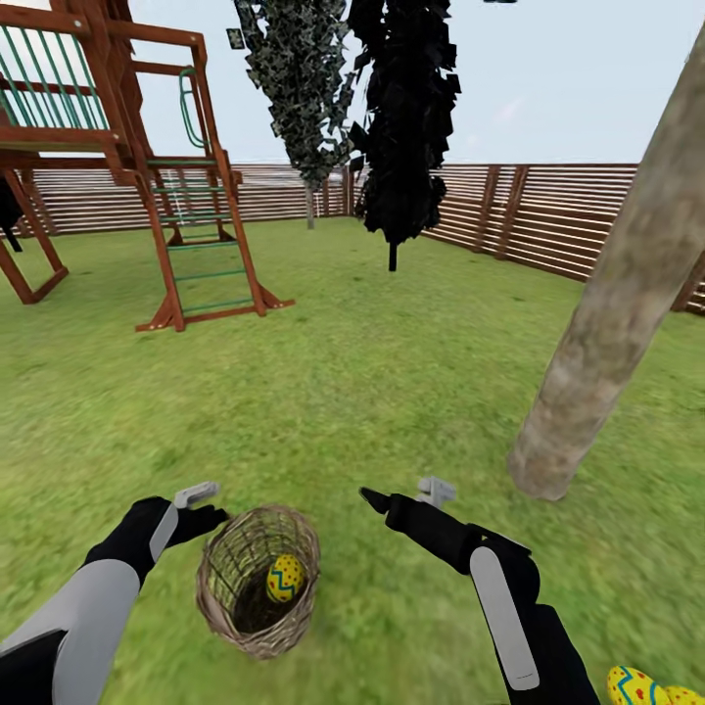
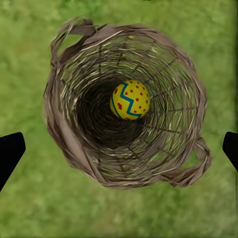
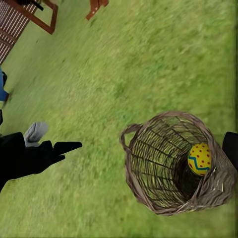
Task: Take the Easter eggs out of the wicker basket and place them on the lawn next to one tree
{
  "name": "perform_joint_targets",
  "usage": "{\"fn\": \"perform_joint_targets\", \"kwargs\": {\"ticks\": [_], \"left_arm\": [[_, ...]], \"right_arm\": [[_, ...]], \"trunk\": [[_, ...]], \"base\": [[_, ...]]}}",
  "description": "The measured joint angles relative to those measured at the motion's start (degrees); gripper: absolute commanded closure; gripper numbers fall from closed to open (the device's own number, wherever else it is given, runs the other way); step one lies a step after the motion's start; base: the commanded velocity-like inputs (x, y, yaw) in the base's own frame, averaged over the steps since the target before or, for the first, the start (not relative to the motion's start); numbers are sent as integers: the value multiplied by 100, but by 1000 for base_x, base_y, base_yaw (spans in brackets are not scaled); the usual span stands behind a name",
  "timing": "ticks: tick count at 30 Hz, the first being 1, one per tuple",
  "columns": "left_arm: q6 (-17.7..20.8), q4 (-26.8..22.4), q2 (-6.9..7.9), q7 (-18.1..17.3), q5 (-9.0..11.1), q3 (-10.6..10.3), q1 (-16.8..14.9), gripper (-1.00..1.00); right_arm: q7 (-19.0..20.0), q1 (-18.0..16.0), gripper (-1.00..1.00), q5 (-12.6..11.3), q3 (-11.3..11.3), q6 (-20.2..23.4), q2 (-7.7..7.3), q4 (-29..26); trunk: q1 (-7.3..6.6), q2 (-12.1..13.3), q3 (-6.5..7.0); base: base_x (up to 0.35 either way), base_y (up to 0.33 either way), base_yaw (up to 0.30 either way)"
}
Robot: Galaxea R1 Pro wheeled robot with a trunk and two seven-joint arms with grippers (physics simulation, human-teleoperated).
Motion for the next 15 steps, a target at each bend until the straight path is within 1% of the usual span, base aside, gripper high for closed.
{"fn": "perform_joint_targets", "kwargs": {"ticks": [6,11,15], "left_arm": [[8,-2,0,0,0,3,-1,-100],[25,-4,-1,-5,7,7,-1,-100],[20,-3,0,-9,6,5,1,-100]], "right_arm": [[0,0,-100,0,4,0,0,-2],[2,0,-100,0,5,-2,-4,-1],[2,0,-100,1,8,0,0,-1]], "trunk": [[0,0,41],[-1,0,76],[0,0,100]], "base": [[1,19,-207],[62,200,-198],[29,71,-146]]}}
